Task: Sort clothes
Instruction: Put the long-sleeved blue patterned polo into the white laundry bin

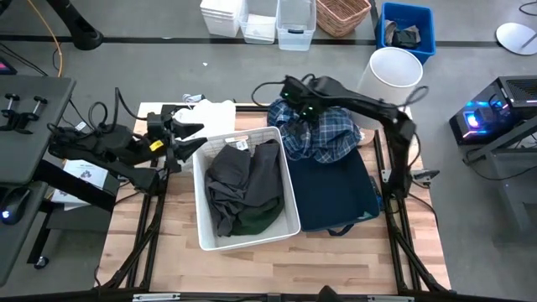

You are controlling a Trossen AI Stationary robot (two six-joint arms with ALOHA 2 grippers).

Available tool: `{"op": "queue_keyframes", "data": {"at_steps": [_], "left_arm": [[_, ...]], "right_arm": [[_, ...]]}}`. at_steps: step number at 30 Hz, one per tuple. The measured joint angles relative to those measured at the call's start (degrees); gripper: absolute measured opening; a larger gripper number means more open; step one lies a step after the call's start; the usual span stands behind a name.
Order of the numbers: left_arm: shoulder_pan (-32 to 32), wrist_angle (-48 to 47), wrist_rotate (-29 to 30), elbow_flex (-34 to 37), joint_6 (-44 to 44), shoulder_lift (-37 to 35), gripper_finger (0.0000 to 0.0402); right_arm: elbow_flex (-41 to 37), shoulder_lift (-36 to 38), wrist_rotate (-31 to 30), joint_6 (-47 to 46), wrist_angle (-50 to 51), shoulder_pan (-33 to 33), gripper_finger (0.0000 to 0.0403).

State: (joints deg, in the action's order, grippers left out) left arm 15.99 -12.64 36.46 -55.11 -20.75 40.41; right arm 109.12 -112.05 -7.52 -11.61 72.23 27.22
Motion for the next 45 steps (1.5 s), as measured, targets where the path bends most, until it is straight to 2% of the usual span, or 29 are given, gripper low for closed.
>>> {"op": "queue_keyframes", "data": {"at_steps": [3,7,11,16,18,19,20,22,23,24,28,40,45], "left_arm": [[0.02,-0.01,-1.21,0.00,0.01,-0.24,0.0266],[0.00,0.00,-1.35,0.00,0.02,-0.27,0.0266],[0.00,0.02,-1.37,0.00,0.96,-0.27,0.0266],[0.00,0.50,-0.20,0.00,1.42,-0.27,0.0266],[0.00,0.89,0.56,0.00,1.42,-0.27,0.0266],[0.02,1.11,1.00,0.00,1.42,-0.27,0.0266],[0.00,1.49,1.53,0.00,1.44,-0.26,0.0266],[0.01,2.55,2.33,0.00,1.52,-0.25,0.0266],[0.00,2.86,2.62,0.00,1.55,-0.27,0.0266],[0.02,3.10,2.96,0.00,1.59,-0.29,0.0266],[0.00,3.66,3.88,0.00,2.95,-0.25,0.0266],[0.00,3.89,8.13,0.00,2.99,-0.25,0.0266],[0.00,3.89,10.00,0.00,2.99,-0.25,0.0266]], "right_arm": [[0.26,-4.09,2.02,-1.94,3.31,2.10,0.0302],[-3.24,-7.93,5.55,-3.31,5.04,3.90,0.0302],[-8.17,-10.13,7.70,-3.36,3.00,4.30,0.0302],[-13.51,-11.32,7.51,-0.24,-1.76,4.09,0.0293],[-14.80,-11.28,5.69,1.17,-2.96,3.76,0.0257],[-14.96,-11.31,4.85,1.70,-3.00,3.55,0.0226],[-14.83,-11.34,4.56,2.59,-2.96,3.38,0.0187],[-14.40,-10.80,4.77,4.64,-2.86,2.96,0.0084],[-14.26,-10.06,5.26,5.98,-3.06,2.76,0.0045],[-13.99,-9.10,5.63,6.69,-3.21,2.38,0.0028],[-11.39,-2.43,6.58,7.76,-3.83,0.59,0.0014],[-0.54,23.25,6.73,6.09,-4.85,-3.76,0.0012],[6.67,32.00,13.39,6.52,-8.83,-6.55,0.0012]]}}
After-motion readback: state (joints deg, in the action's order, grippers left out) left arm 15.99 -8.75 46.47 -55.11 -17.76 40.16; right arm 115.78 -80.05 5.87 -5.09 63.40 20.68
